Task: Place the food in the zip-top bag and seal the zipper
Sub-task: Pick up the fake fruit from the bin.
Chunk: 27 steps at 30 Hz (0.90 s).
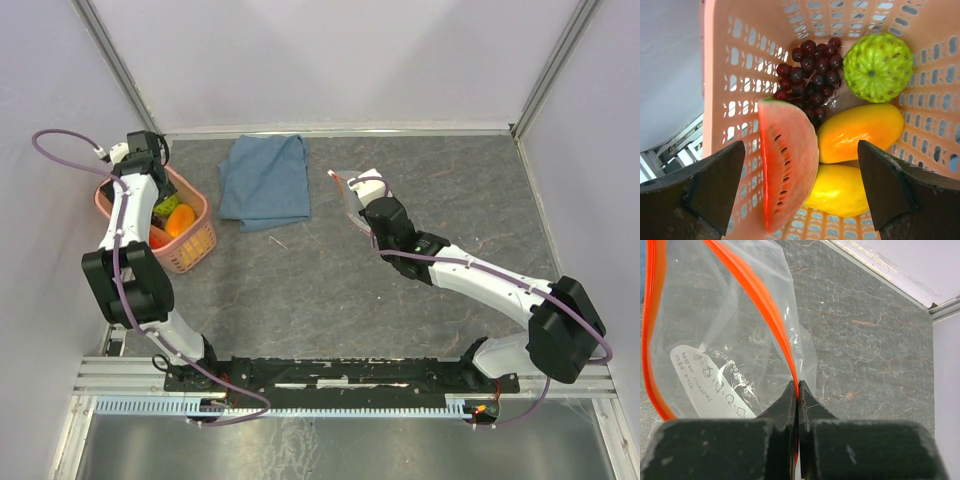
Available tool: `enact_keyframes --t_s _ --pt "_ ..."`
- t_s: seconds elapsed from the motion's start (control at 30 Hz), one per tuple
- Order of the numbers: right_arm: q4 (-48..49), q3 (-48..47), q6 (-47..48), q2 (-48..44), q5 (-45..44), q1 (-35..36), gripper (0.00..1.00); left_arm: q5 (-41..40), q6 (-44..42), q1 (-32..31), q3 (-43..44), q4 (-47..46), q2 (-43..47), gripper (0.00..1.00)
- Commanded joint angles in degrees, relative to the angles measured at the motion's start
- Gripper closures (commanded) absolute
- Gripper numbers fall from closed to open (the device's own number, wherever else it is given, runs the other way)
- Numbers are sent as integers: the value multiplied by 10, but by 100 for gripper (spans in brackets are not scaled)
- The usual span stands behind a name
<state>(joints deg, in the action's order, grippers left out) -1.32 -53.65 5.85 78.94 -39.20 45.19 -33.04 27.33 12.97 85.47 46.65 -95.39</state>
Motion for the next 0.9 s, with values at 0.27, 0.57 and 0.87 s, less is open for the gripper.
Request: enact_keyframes --t_s 0.27,0.57,0.87 --pt "16 -12 -5 0 -1 -3 98 -33 46 12 -45 -50 -42 0" --pt "22 -9 -7 -1 1 -4 98 36 57 28 -69 -73 -66 0" --pt "26 -4 -9 -3 2 -5 98 62 62 28 -72 -78 -102 2"
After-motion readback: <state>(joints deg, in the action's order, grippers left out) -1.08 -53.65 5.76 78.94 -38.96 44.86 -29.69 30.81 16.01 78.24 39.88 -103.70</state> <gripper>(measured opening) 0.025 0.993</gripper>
